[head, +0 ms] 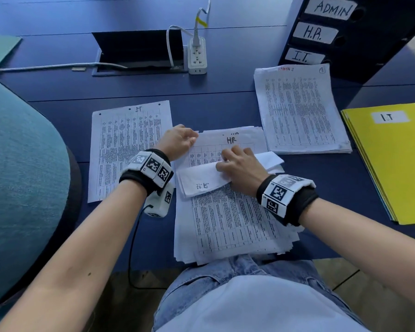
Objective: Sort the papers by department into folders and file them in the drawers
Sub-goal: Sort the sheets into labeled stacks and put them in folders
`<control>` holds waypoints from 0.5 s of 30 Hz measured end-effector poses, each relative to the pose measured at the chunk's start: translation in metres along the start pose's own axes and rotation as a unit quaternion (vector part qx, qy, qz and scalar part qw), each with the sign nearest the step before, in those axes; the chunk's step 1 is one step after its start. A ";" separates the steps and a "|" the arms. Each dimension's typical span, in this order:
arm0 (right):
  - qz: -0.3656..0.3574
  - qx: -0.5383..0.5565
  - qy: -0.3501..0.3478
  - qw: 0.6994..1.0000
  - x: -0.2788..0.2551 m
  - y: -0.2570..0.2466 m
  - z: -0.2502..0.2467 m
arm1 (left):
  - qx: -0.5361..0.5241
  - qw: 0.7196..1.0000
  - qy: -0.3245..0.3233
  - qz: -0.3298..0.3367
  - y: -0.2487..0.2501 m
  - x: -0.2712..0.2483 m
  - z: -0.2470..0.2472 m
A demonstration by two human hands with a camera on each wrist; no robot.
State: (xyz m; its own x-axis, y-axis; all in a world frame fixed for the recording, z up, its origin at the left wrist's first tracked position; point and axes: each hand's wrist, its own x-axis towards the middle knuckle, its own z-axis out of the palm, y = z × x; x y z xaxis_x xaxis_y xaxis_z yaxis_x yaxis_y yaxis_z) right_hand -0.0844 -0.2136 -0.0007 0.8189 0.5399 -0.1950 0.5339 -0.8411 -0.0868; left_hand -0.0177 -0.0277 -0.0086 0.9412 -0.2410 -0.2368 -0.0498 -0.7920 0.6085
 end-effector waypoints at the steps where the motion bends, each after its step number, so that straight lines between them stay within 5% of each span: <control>1: 0.003 0.005 -0.014 1.000 0.000 0.000 -0.001 | 0.027 1.000 -0.006 -0.005 -0.002 0.002 0.003; 8: -0.005 -0.018 -0.043 0.999 0.004 -0.001 0.000 | 0.155 0.987 -0.022 -0.044 0.001 0.003 0.015; 15: 0.027 0.040 -0.035 0.998 0.011 0.003 -0.001 | 0.133 0.990 0.005 -0.043 0.006 0.008 0.016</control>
State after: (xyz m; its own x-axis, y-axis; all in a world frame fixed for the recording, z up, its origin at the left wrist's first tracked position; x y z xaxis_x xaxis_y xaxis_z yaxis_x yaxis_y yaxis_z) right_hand -0.0735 -0.2100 -0.0024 0.8281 0.4917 -0.2692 0.4680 -0.8708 -0.1507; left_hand -0.0159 -0.0434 -0.0188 0.9492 -0.1622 -0.2696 -0.0549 -0.9291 0.3657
